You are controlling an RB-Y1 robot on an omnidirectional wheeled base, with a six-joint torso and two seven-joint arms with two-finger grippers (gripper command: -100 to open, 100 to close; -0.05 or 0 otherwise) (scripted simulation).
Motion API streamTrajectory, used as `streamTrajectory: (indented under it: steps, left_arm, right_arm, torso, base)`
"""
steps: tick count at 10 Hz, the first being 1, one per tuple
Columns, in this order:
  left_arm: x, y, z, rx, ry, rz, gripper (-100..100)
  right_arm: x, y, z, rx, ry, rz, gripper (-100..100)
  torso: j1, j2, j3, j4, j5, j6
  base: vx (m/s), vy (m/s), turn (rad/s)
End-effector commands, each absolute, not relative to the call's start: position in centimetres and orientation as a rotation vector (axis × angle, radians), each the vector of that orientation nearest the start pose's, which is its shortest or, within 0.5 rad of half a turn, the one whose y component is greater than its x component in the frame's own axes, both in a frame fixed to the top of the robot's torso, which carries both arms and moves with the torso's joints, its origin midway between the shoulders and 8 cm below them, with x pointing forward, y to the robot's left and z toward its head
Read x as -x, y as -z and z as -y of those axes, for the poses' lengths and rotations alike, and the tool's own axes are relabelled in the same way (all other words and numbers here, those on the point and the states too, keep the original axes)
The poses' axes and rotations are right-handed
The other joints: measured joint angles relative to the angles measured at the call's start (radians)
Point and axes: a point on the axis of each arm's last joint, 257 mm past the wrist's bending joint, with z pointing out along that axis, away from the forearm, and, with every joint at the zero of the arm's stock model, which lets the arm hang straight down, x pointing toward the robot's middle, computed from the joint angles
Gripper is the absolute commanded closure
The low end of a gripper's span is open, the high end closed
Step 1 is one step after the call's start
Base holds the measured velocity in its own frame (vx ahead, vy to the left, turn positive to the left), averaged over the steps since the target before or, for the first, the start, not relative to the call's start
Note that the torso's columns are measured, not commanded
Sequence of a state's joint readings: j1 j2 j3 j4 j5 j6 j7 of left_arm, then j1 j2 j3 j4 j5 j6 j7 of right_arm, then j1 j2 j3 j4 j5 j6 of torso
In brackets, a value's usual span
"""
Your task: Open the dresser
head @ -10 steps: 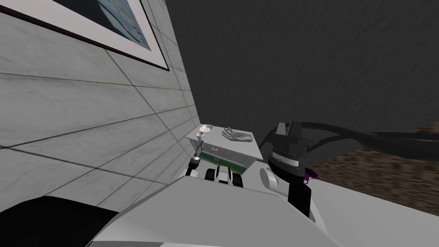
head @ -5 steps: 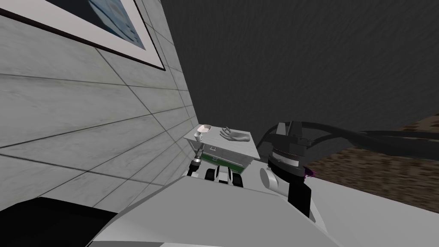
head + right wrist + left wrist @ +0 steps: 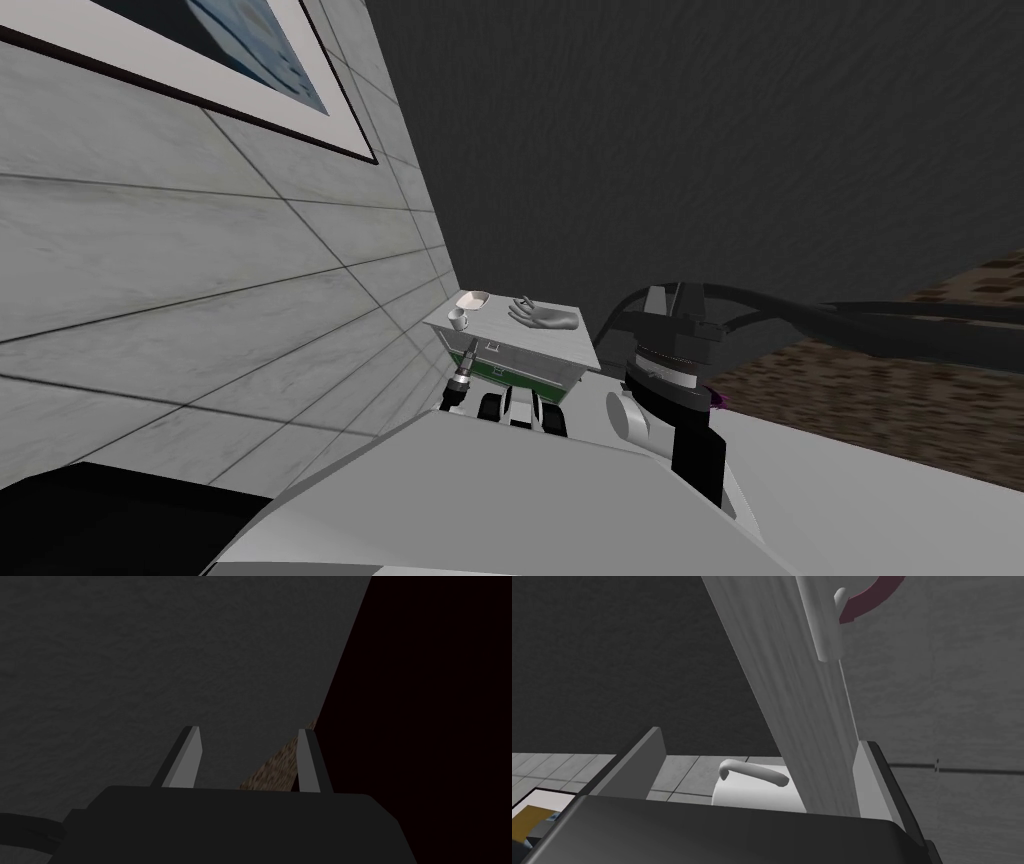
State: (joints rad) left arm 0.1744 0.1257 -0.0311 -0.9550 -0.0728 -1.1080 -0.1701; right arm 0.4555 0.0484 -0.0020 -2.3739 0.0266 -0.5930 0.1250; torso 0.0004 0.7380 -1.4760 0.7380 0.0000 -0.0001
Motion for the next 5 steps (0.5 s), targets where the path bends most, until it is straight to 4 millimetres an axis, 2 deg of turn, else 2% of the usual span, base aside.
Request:
streamTrajectory:
  steps: [1,5]
  left_arm:
    - [-38.1,33.1,-25.4,0.729,1.129,-1.156,-100]
    - [-37.0,35.5,-24.9,0.761,1.131,-1.189,-100]
  right_arm:
    - [-30.5,-9.3,27.0,-0.456,-1.218,-0.451,0]
    - [-30.5,-9.3,27.0,-0.456,-1.218,-0.451,0]
  torso:
    - [0.000,0.000,0.000,0.000,0.000,0.000]
    - [0.000,0.000,0.000,0.000,0.000,0.000]
  base:
    - [0.006,-0.031,-0.014]
    - [0.007,-0.037,-0.031]
